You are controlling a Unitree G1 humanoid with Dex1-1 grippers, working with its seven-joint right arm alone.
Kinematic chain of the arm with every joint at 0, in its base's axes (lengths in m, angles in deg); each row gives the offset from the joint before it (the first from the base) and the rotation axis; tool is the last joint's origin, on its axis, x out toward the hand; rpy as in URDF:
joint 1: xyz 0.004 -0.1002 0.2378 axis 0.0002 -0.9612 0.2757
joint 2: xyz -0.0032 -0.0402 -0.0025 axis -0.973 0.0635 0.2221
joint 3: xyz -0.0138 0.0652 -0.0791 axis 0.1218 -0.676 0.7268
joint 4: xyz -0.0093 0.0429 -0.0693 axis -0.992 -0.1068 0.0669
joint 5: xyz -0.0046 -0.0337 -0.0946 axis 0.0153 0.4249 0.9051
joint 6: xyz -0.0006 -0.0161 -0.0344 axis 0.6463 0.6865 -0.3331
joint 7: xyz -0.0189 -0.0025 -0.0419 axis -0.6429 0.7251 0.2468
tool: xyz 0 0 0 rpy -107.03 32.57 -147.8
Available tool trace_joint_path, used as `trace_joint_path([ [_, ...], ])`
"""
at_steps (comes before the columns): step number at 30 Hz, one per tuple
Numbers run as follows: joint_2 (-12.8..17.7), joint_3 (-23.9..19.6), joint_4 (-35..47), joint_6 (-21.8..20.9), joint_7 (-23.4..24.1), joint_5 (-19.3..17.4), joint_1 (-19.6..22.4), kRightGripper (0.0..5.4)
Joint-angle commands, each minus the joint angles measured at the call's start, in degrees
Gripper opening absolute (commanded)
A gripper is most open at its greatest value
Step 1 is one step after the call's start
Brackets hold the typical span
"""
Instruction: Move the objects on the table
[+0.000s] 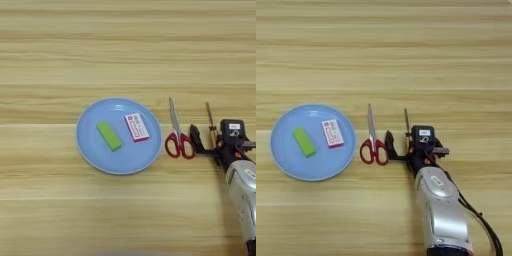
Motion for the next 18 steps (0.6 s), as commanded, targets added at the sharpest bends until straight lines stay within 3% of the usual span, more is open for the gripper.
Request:
trace_joint_path([
  [1, 0.8, -0.4, 3.0, -4.7, 1.1, 1.0, 2.5, 5.37],
  [8, 0.1, 0.3, 4.2, -7.9, 0.7, 1.0, 2.6, 5.37],
  [18, -0.3, 1.0, 9.9, -7.5, -0.4, 0.5, 1.1, 5.37],
])
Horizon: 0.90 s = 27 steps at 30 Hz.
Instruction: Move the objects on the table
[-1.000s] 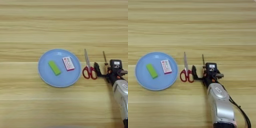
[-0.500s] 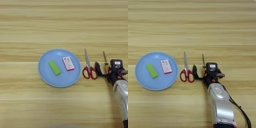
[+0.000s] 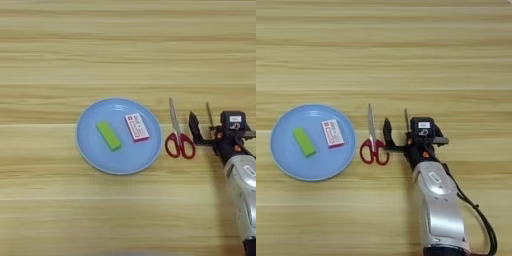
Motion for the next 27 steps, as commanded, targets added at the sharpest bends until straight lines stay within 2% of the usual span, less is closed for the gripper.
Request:
trace_joint_path([
  [1, 0.8, 0.2, 6.4, -0.8, -0.4, -0.5, 0.9, 5.37],
  [7, 0.7, 2.4, 13.8, 1.5, -1.4, -0.1, -1.7, 5.37],
  [15, 0.5, 8.6, 21.6, 4.7, -4.1, 1.9, -4.0, 5.37],
  [21, -0.1, 14.0, 25.2, 7.6, -5.4, 2.9, -3.5, 5.37],
  [27, -2.1, 20.7, 24.2, 9.5, -5.9, 4.8, -1.5, 5.37],
])
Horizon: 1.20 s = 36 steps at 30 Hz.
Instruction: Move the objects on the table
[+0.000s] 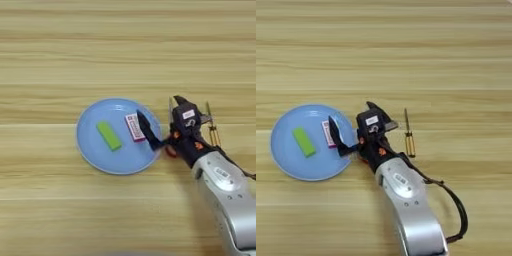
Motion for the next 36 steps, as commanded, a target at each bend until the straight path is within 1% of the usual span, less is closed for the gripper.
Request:
trace_joint_path([
  [1, -1.4, 4.2, 1.5, -0.2, 0.1, 1.4, 4.2, 5.37],
  [3, -1.8, 5.7, 0.8, 0.1, 0.2, 2.0, 5.0, 5.37],
  [8, -2.7, 8.3, 0.5, 2.0, -0.7, 1.7, 6.4, 5.37],
  [17, -3.5, 12.3, -3.0, 3.0, -1.5, 2.7, 8.2, 5.37],
  [23, -3.9, 13.0, -5.7, 2.9, -1.4, 2.8, 9.1, 5.37],
  [31, -5.1, 12.9, -9.6, 3.1, -2.2, 1.6, 10.5, 5.37],
  [36, -5.7, 12.7, -11.1, 2.9, -2.6, 1.6, 11.2, 5.37],
])
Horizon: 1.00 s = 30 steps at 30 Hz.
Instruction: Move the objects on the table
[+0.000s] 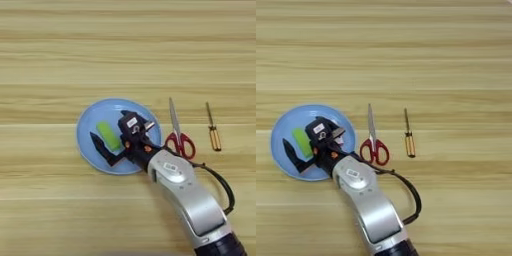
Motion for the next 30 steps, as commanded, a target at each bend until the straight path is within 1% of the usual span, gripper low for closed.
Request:
trace_joint_path([
  [1, -1.3, -0.3, 1.0, -1.8, 0.0, -0.3, 3.6, 5.37],
  [5, -1.7, -0.2, 0.1, -1.7, -0.1, -0.5, 3.9, 5.37],
  [7, -2.2, -0.5, -0.7, -1.2, -0.8, -1.6, 4.1, 5.37],
  [9, -2.5, -0.6, -1.5, -1.1, -0.9, -1.9, 4.2, 5.37],
  [17, -2.8, -1.1, -4.2, -1.6, -1.0, -1.6, 4.7, 5.37],
  [30, -3.1, -2.4, -5.0, 0.4, -0.4, -1.6, 4.9, 5.37],
])
